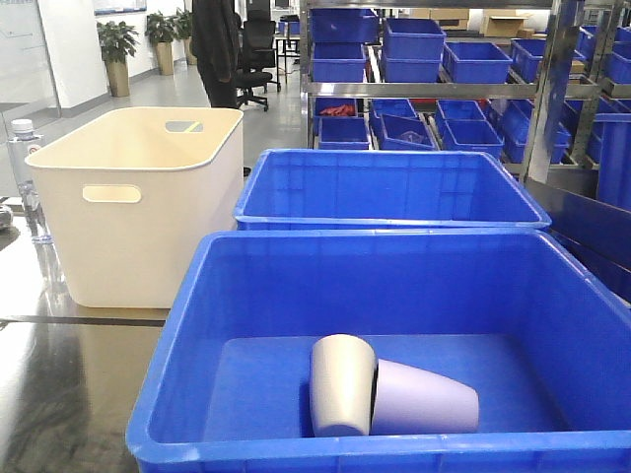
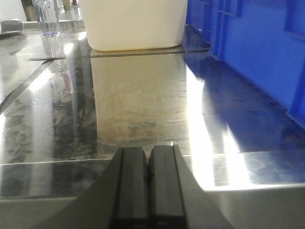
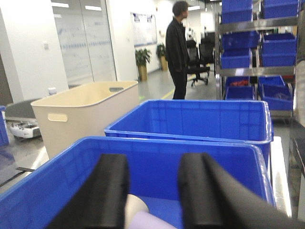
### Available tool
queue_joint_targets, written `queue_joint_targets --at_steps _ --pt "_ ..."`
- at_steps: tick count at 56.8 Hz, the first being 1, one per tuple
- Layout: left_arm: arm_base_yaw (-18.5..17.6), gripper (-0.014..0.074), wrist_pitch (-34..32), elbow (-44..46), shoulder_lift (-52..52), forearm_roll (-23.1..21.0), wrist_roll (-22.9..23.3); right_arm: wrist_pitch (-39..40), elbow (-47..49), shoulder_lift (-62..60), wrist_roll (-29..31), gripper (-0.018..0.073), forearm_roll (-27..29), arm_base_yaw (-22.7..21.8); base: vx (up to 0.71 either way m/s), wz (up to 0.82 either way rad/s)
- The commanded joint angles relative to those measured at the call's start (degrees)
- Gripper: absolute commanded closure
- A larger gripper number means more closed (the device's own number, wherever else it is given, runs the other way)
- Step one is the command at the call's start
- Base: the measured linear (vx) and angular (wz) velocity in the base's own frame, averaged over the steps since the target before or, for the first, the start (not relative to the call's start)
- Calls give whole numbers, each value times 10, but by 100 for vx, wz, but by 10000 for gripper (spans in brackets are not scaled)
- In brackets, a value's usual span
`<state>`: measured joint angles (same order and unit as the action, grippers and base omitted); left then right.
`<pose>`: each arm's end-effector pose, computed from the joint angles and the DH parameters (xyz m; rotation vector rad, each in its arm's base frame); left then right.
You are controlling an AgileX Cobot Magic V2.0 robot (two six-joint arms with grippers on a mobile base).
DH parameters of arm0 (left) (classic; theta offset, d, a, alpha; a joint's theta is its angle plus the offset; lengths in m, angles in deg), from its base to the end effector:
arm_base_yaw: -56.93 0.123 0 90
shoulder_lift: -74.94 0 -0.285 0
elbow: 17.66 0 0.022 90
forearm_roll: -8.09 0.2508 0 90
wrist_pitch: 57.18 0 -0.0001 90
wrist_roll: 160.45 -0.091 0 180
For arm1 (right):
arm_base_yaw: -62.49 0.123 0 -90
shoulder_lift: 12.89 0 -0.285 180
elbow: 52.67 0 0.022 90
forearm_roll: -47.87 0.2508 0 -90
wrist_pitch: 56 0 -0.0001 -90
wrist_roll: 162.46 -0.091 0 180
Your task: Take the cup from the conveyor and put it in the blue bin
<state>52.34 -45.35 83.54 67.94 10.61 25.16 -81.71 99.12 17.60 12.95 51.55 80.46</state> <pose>0.0557 -0.0036 0.1859 0.0148 1.7046 -0.0929 0.0447 0.0172 0.4255 -0.1529 1.4764 0.3868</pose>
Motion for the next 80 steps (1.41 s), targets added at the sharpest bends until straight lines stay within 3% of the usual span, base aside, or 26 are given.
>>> queue_joint_targets --at_steps 1,7,21,35,46,80 --pt "1 600 -45 -6 1 0 4 37 -38 -49 4 447 -7 0 0 0" --pt "1 600 -45 -6 1 0 4 37 -105 -119 8 577 -13 -7 0 0" --pt "1 600 -45 -6 1 0 4 35 -281 -227 34 573 -5 -96 0 0" --pt "1 600 -45 -6 1 0 4 87 -418 -237 31 571 -48 -195 0 0" --pt "1 600 -45 -6 1 0 4 252 -523 -239 19 570 -49 -199 0 0" --pt "1 600 -45 -6 1 0 4 224 -518 -239 17 568 -52 -199 0 0"
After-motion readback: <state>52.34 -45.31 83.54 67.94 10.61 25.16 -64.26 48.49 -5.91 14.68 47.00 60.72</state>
